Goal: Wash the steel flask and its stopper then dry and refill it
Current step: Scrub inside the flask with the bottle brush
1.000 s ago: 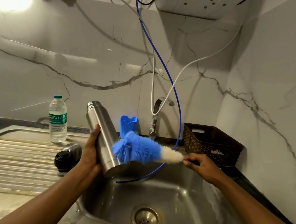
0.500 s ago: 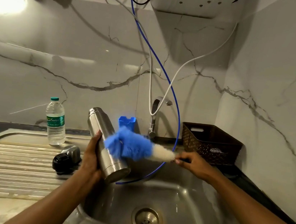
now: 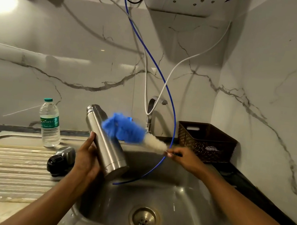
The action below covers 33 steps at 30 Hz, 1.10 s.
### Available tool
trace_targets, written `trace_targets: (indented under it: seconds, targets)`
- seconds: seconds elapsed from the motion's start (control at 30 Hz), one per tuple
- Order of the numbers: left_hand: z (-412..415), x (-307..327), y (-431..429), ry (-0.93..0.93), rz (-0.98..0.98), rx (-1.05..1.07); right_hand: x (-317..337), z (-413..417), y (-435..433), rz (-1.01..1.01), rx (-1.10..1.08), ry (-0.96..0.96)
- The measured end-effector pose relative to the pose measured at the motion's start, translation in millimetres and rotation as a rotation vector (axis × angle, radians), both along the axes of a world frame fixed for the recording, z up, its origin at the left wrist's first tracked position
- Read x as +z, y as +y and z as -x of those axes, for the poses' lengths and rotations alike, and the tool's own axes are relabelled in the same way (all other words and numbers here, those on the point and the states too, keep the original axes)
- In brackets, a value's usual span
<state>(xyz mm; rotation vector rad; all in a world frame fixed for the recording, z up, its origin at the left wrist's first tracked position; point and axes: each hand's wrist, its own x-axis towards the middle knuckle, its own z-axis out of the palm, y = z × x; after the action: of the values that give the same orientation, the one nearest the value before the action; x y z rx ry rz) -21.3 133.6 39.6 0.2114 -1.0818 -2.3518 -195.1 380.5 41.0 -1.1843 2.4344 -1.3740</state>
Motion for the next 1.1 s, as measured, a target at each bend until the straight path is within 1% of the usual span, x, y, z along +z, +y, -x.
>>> trace_targets:
  seconds: [0.07,0.13,0.23,0.33,0.43,0.53,0.67,0.8,0.9,1.03,1.1]
  targets:
    - [-1,-1,-2,-0.014,0.005,-0.004,-11,3,27,-0.092,0.002,-0.019]
    - [-3,-1,0,-0.007,0.021,-0.047,-13,4,37,-0.153,0.004,-0.023]
    - [-3,1,6,-0.016,0.074,-0.144,-2,2,14,-0.075,0.016,-0.016]
    - [-1,-1,6,0.065,-0.028,-0.231,16,-3,-22,0.028,-0.004,0.059]
    - [-1,-3,3,0.147,-0.082,-0.257,24,-10,-33,0.028,-0.008,0.03]
    - [-2,-3,-2,0.161,-0.059,-0.173,17,-17,-17,-0.072,0.007,0.03]
    - [-4,-1,-10,0.11,0.013,0.058,5,-20,19,-0.21,0.044,0.041]
    - [-2,-3,-13,0.078,0.039,0.155,6,-14,39,-0.371,0.14,0.0]
    - [-8,4,-13,0.102,0.086,0.265,8,-6,51,-0.398,0.146,-0.011]
    - [-11,8,-21,0.084,0.188,0.427,14,-4,65,-0.405,0.161,-0.055]
    - [-6,6,-23,0.079,0.211,0.46,14,-5,61,-0.408,0.168,-0.052]
